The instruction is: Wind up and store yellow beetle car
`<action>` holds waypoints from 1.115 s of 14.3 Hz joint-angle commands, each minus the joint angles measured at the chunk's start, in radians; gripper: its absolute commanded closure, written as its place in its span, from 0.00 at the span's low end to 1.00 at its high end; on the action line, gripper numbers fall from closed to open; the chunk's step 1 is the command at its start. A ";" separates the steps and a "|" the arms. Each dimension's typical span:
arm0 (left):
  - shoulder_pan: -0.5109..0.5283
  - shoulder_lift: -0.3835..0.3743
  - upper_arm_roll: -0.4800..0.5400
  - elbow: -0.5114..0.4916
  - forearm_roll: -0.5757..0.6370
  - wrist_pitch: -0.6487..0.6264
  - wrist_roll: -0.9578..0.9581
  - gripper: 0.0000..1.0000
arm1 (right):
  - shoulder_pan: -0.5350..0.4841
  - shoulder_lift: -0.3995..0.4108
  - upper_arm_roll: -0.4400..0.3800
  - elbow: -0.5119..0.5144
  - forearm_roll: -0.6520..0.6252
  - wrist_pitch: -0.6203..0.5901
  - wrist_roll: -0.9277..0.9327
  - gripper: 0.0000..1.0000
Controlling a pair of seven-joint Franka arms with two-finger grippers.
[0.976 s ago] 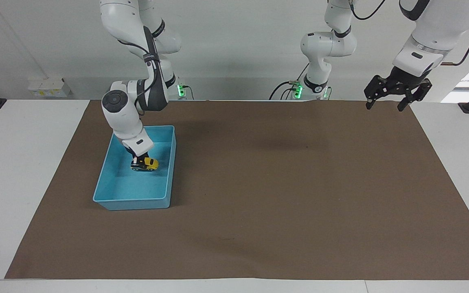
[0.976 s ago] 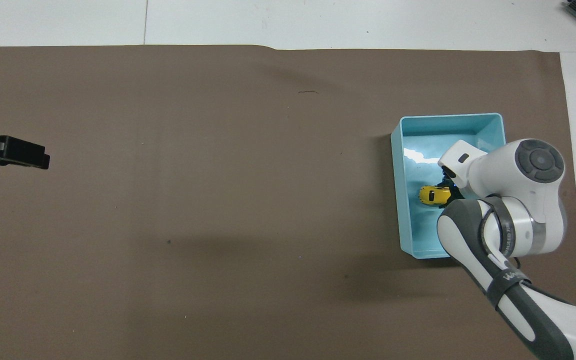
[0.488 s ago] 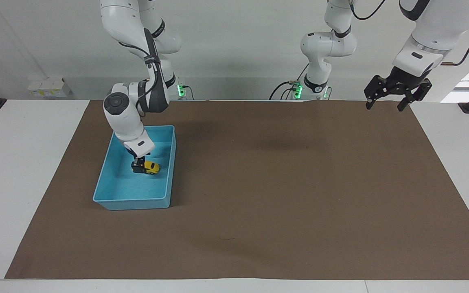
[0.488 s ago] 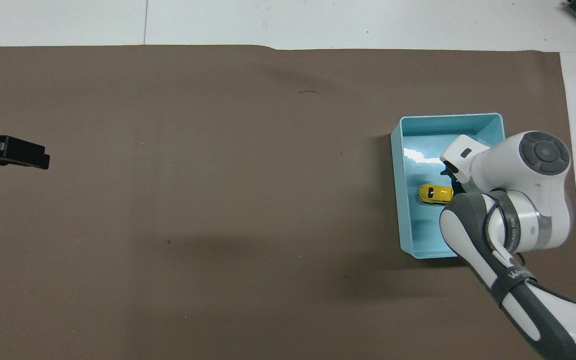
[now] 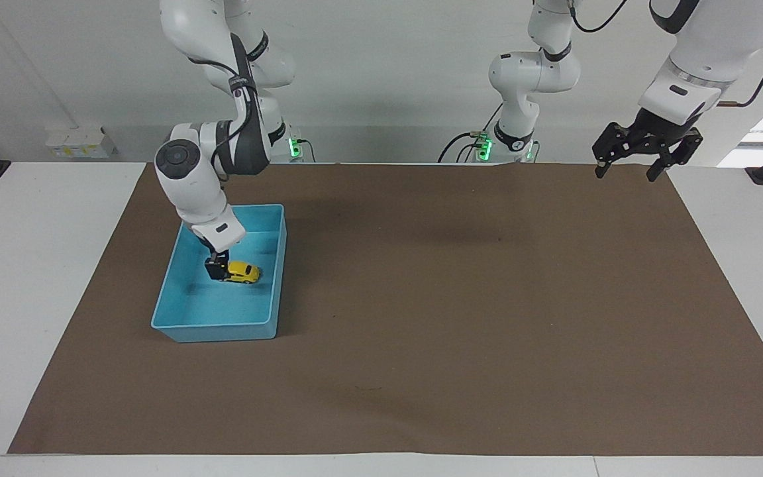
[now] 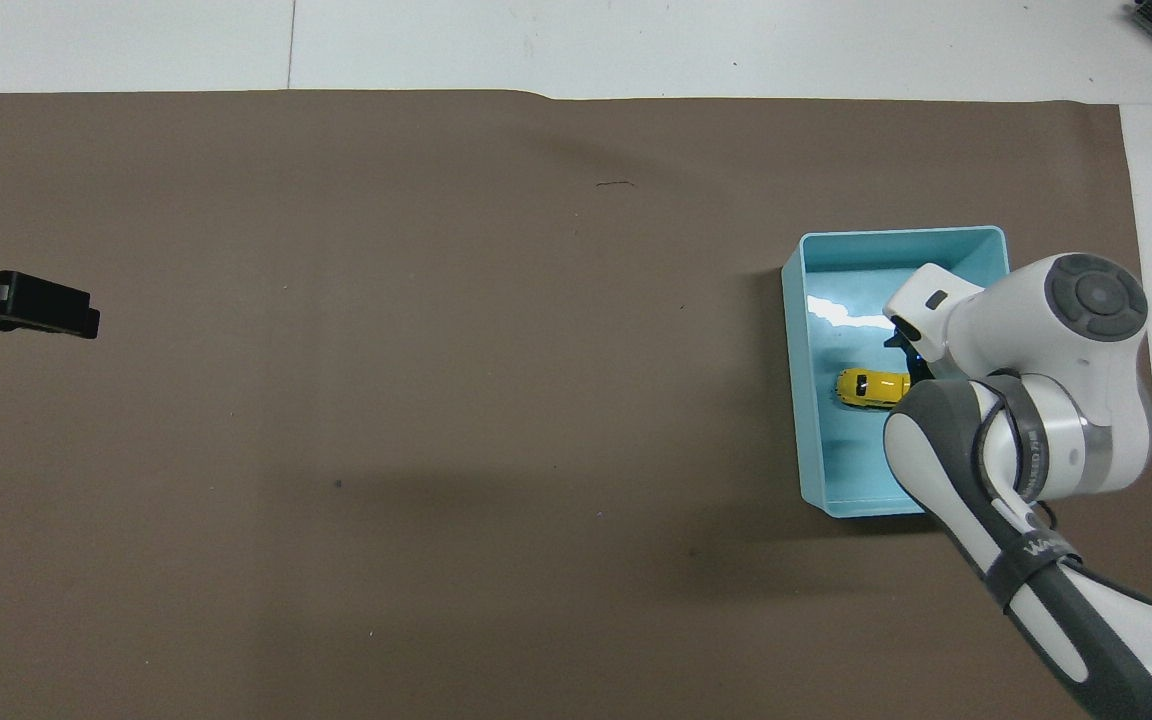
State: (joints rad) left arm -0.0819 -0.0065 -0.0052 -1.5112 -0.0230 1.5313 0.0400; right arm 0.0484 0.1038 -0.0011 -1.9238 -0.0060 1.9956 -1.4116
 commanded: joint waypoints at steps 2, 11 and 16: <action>0.011 -0.015 -0.007 -0.012 -0.003 -0.011 -0.008 0.00 | -0.009 -0.007 0.012 0.142 0.032 -0.136 0.169 0.00; 0.011 -0.015 -0.007 -0.012 -0.003 -0.011 -0.006 0.00 | -0.002 -0.081 0.023 0.269 0.055 -0.279 0.891 0.00; 0.011 -0.015 -0.007 -0.012 -0.003 -0.011 -0.006 0.00 | 0.007 -0.082 0.023 0.348 0.063 -0.376 1.224 0.00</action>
State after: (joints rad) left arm -0.0819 -0.0066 -0.0052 -1.5112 -0.0230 1.5312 0.0400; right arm 0.0616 0.0195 0.0202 -1.6153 0.0308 1.6626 -0.2925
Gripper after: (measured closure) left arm 0.000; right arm 0.000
